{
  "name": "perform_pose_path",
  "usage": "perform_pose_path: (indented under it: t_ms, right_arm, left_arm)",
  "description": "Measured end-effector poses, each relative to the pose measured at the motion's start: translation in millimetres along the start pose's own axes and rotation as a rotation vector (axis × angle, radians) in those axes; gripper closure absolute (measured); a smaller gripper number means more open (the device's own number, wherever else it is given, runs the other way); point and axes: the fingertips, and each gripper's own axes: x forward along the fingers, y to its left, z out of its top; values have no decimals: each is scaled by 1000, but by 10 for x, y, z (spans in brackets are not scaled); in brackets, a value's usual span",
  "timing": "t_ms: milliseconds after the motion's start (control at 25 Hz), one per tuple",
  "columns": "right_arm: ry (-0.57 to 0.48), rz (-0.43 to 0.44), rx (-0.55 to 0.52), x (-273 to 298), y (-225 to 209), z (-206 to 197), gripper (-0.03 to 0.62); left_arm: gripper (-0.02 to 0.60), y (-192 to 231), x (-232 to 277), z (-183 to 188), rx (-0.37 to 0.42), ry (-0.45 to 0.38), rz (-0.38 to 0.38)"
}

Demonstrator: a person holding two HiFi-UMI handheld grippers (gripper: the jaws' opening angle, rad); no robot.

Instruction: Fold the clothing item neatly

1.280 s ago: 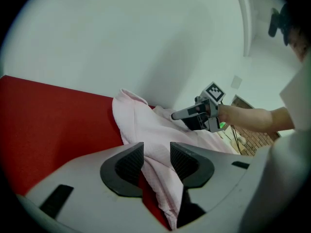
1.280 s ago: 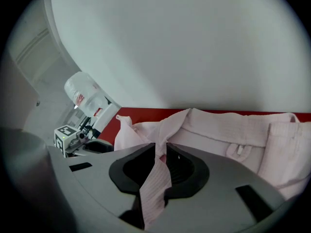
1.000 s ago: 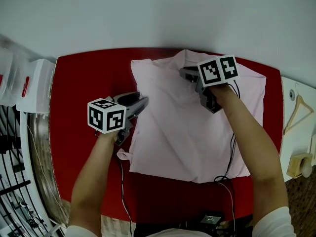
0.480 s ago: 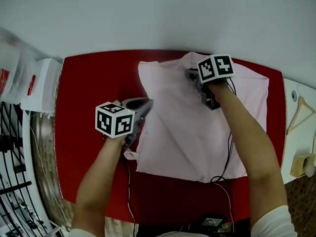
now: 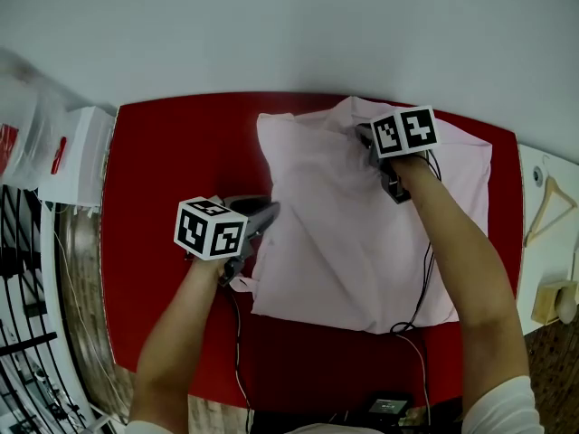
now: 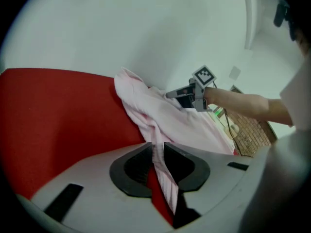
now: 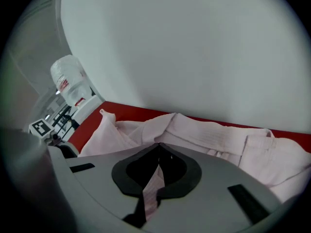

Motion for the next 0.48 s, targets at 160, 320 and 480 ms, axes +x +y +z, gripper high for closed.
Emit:
perform_pose_path:
  t_ms: [160, 320, 480]
  right_arm:
    - [1, 30, 15, 31, 30, -52, 577]
    - [-1, 102, -74, 68, 257, -24, 576]
    - [42, 85, -105, 182, 329, -65, 576]
  left_arm:
    - [554, -27, -7, -40, -11, -4, -9]
    - [558, -118, -91, 18, 7, -41, -26]
    - [558, -180, -127, 25, 31, -46, -31]
